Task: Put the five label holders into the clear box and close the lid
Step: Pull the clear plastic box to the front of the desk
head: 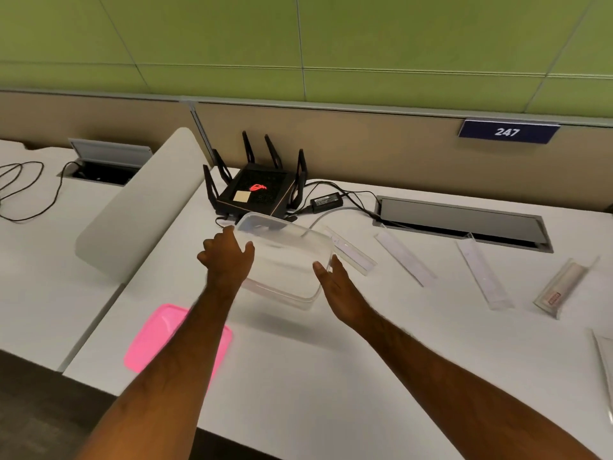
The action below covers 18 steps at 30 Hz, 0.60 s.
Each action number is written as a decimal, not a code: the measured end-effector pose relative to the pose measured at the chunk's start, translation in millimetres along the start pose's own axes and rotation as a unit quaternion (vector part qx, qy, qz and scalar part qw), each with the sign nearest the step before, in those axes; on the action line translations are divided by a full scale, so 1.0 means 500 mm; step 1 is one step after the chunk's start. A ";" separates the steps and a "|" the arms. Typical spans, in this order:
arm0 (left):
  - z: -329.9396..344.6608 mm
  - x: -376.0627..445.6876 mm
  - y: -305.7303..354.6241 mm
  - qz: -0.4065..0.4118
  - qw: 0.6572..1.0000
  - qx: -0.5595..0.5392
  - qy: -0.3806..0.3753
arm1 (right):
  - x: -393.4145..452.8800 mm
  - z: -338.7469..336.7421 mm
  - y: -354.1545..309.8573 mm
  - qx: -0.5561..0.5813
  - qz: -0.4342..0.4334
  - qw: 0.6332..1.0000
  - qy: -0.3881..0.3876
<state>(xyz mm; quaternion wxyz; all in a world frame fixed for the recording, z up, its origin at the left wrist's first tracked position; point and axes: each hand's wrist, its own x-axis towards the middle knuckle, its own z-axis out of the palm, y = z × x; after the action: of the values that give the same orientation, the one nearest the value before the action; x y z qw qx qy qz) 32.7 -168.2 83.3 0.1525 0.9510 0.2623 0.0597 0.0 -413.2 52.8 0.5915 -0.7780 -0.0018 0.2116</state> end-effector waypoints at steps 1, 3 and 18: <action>0.002 -0.011 0.015 0.003 1.000 -0.007 -0.002 | -0.010 -0.015 0.004 0.002 -0.001 1.000 0.006; 0.007 -0.035 0.042 0.008 1.000 -0.024 -0.004 | -0.030 -0.044 0.011 0.008 -0.004 1.000 0.020; 0.093 -0.220 0.194 0.045 0.978 -0.200 -0.044 | -0.174 -0.252 0.080 0.028 -0.009 0.992 0.120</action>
<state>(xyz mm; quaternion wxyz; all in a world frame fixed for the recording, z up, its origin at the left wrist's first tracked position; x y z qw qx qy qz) -6.0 -316.1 66.9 0.3480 0.9139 0.1950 0.0755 -47.4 -563.1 71.0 0.6108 -0.7809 0.0686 0.1115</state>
